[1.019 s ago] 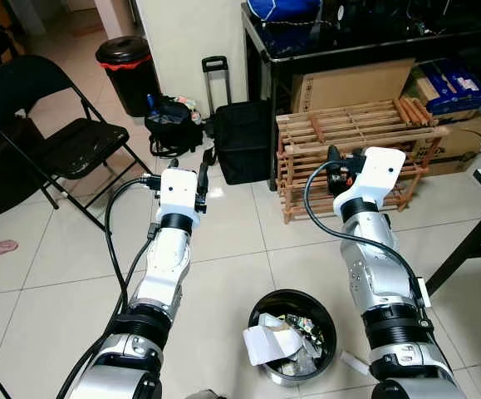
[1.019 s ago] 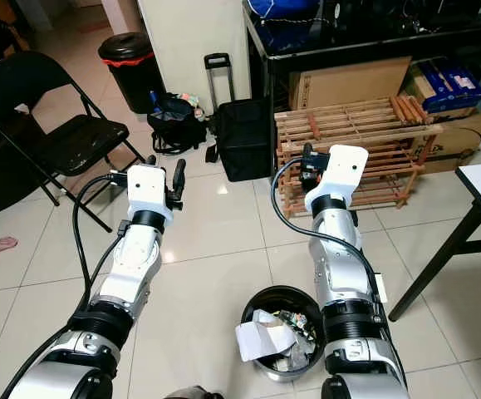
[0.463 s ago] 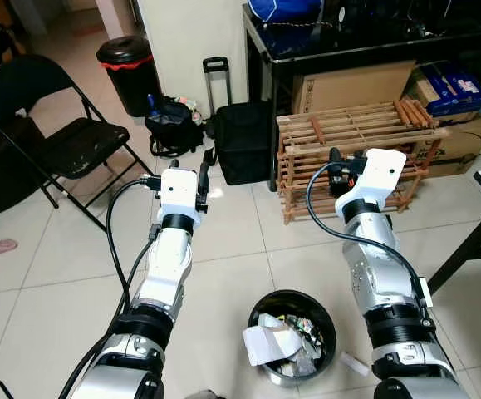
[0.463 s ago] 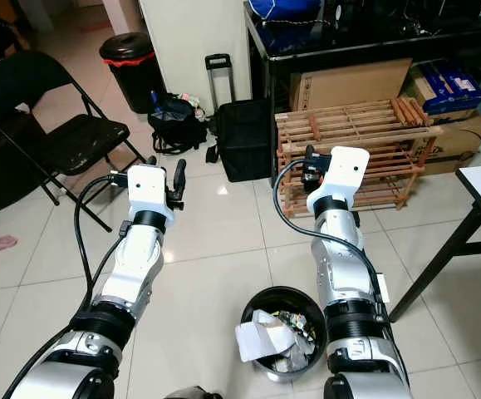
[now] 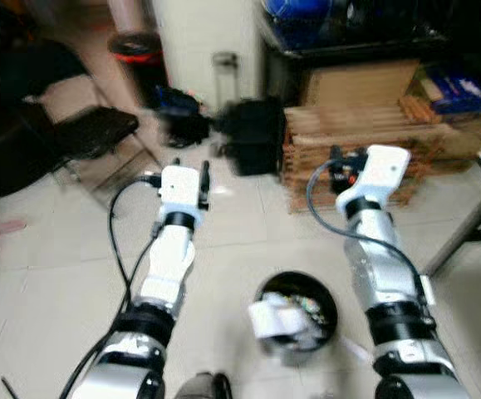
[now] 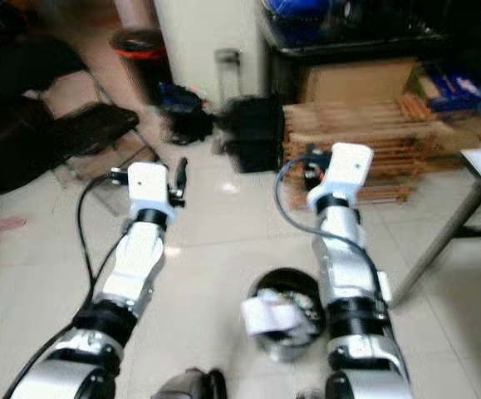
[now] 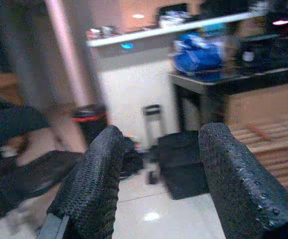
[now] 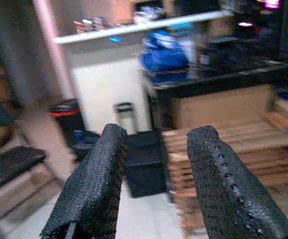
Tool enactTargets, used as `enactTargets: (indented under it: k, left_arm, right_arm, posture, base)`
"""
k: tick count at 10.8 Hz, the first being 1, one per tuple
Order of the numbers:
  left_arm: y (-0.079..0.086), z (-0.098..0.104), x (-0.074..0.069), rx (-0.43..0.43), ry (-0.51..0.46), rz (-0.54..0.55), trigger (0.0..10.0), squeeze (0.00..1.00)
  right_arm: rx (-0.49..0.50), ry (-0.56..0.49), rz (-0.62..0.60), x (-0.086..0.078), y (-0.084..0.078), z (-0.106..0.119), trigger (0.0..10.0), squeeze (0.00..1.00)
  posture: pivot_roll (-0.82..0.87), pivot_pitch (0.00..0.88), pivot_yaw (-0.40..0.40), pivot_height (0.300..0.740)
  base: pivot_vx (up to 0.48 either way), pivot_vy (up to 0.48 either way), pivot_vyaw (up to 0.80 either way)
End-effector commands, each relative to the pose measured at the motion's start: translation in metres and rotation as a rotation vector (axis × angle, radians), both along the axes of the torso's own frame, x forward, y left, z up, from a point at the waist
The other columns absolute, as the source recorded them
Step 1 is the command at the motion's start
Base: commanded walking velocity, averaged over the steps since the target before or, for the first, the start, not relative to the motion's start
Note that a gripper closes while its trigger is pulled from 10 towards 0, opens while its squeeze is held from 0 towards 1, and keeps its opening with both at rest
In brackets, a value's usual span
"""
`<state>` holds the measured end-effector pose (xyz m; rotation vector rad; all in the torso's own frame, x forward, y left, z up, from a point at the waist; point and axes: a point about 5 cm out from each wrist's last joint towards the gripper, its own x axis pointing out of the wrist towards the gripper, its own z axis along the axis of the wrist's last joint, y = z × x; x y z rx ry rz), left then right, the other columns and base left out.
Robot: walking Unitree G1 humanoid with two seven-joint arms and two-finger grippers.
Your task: Picking trash to rubbish bin
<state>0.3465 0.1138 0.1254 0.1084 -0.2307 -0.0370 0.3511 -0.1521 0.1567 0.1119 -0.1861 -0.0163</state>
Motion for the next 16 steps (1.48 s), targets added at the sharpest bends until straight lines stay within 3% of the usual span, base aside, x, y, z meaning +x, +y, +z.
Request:
enactTargets:
  k: [1,9,13,16]
  left_arm:
    - [0.0041,0.0020,0.0011,0.001,-0.002,0.009,10.0,0.00]
    - [0.0047,0.0027,0.0025,-0.008,0.008,0.008,10.0,0.00]
    - [0.0047,0.0016,0.0028,-0.015,0.021,0.002,10.0,0.00]
    - [0.0047,0.0004,0.0029,-0.014,0.030,-0.001,10.0,0.00]
  right_arm:
    - [0.006,-0.005,0.020,0.0003,0.0055,0.0004,10.0,0.00]
    - [0.005,-0.010,0.021,0.0013,0.0048,0.0019,10.0,0.00]
    - [0.012,-0.002,0.028,0.0017,0.0063,0.0008,10.0,0.00]
    - [0.013,0.003,0.045,0.0020,0.0103,0.0003,10.0,0.00]
  posture:
    - [-0.01,0.000,0.100,0.740]
    - [-0.01,0.000,0.095,0.740]
    - [-0.01,0.000,0.094,0.740]
    - [-0.01,0.000,0.095,0.740]
  base:
    - [-0.330,0.000,0.00]
    - [-0.071,0.000,0.00]
    - [0.322,0.000,0.00]
    - [0.322,0.000,-0.80]
